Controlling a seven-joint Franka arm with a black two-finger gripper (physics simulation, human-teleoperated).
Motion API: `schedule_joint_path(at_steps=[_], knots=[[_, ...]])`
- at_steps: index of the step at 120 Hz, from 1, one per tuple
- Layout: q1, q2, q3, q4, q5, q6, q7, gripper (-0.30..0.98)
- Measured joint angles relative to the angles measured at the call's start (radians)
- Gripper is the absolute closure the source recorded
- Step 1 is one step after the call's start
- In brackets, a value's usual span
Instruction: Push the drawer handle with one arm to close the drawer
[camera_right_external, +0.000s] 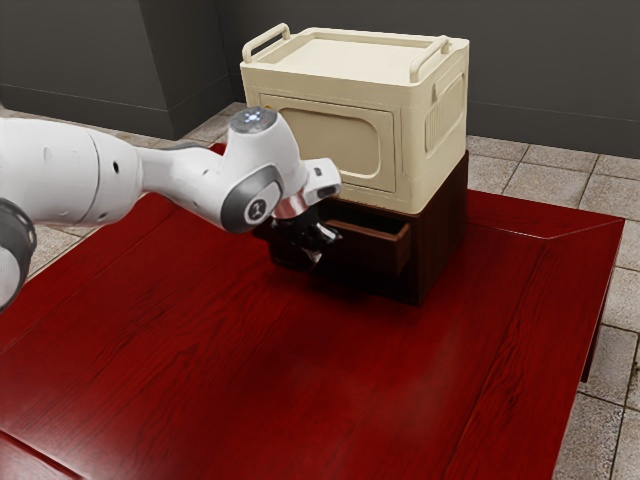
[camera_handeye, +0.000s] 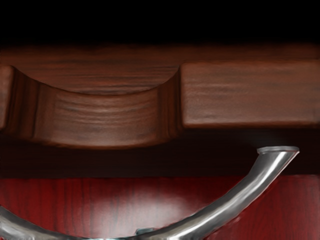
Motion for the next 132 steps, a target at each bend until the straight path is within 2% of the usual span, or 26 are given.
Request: schedule_joint_path(at_steps=[47, 89, 101, 109, 122, 132], knots=[[0.001, 0.075, 0.022, 0.125, 0.027, 0.001, 0.041, 0.79], [-0.001, 0.114, 0.022, 0.184, 0.014, 0.001, 0.078, 0.79], [-0.003, 0.027, 0.022, 0.043, -0.049, 0.001, 0.084, 0.79], [-0.003, -0.117, 0.022, -0.097, -0.084, -0.016, 0.083, 0.79], [-0.005, -0.356, 0.021, -0.143, -0.109, -0.196, 0.072, 0.79], [-0.003, -0.461, 0.019, -0.062, -0.102, -0.411, 0.052, 0.74]])
